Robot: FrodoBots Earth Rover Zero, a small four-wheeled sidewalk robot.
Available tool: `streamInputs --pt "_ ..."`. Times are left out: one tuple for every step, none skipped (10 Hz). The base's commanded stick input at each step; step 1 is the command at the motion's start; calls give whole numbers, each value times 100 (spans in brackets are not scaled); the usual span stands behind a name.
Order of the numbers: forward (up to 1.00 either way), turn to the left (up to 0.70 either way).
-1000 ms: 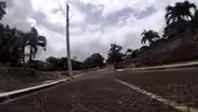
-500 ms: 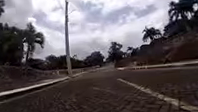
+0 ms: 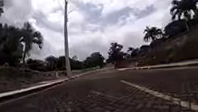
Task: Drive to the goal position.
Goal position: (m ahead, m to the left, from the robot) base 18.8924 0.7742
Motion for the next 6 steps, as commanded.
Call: streamInputs --pt "19 0" --pt "60 0" --pt "85 0" --pt "85 0" --pt "85 0" --pt "85 0"
